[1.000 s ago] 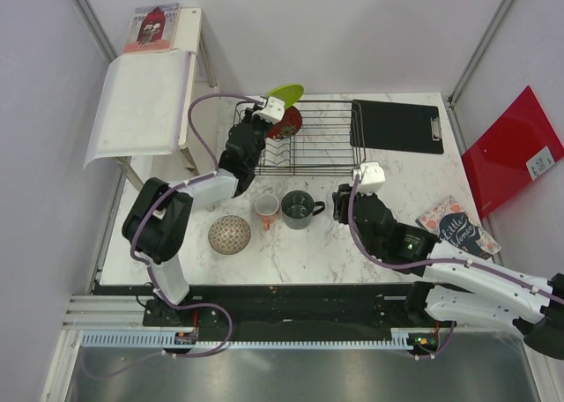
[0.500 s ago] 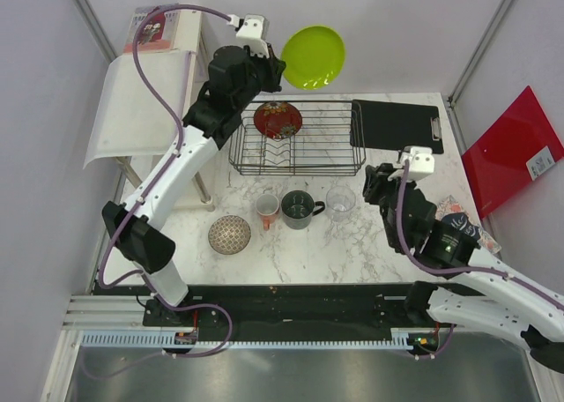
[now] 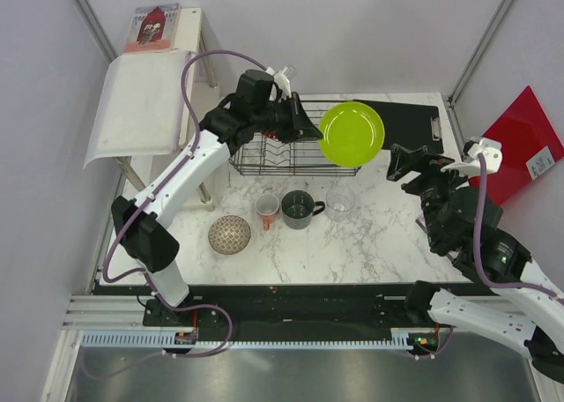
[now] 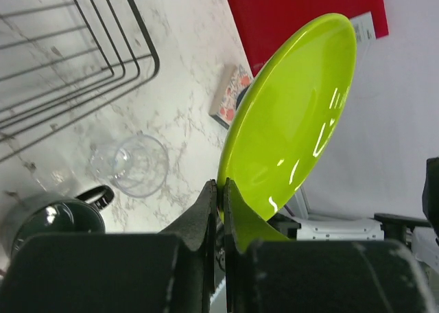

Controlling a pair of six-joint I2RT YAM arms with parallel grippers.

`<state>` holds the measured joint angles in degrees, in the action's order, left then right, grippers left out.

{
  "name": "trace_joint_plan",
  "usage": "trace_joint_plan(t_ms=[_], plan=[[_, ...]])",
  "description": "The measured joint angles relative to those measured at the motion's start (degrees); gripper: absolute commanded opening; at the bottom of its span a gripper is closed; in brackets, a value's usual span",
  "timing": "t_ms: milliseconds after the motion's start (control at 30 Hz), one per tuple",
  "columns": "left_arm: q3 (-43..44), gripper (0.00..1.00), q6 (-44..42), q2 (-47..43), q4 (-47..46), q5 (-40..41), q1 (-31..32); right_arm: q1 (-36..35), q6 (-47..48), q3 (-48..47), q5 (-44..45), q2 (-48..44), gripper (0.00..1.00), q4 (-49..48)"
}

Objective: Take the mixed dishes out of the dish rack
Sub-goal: Place the plate at the center of the board.

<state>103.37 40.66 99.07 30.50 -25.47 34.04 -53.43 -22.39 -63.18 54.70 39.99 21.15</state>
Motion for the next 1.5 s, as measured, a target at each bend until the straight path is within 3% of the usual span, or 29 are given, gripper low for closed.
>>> trace_joint_plan(t_ms=[367, 600, 800, 900, 967, 1100, 1133, 1433, 1500], plan=[[-0.9, 0.02, 0.5, -0.5, 4.4, -1.7, 3.7, 3.3, -2.4, -1.0, -1.7, 5.5, 0.73, 4.4], [-3.0, 0.02, 0.4, -2.9, 5.6, -0.2, 3.7, 10.1, -5.4, -1.0, -9.9, 9.7, 0.72, 6.7], [-3.5, 0.02, 0.1, -4.9, 5.8, 0.4, 3.7, 18.5, -7.4, -0.8, -20.3, 13.0, 0.65, 6.2], [-3.9, 0.02, -0.2, -5.2, 5.8, 0.5, 3.7, 22.8, -8.1, 0.8, -26.7, 13.6, 0.57, 4.4], [-4.4, 0.02, -0.3, -5.2, 5.8, 1.0, 3.7, 24.9, -8.8, 2.2, -30.8, 13.6, 0.45, 2.6], [-4.7, 0.02, -0.8, -5.2, 6.3, 1.6, 3.7, 26.4, -9.5, 4.4, -36.9, 13.5, 0.05, -1.1], [-4.7, 0.02, -0.9, -5.2, 6.7, 2.3, 3.5, 26.7, -9.6, 4.8, -37.6, 13.3, 0.0, -1.5], [-3.7, 0.02, -1.5, -4.2, 6.7, 2.9, 2.5, 27.6, -10.3, 5.1, -41.6, 11.3, 0.0, -5.3], [-2.8, 0.15, -1.7, -3.3, 6.6, 2.8, 2.5, 28.0, -10.4, 5.1, -41.7, 11.3, 0.0, -5.5]])
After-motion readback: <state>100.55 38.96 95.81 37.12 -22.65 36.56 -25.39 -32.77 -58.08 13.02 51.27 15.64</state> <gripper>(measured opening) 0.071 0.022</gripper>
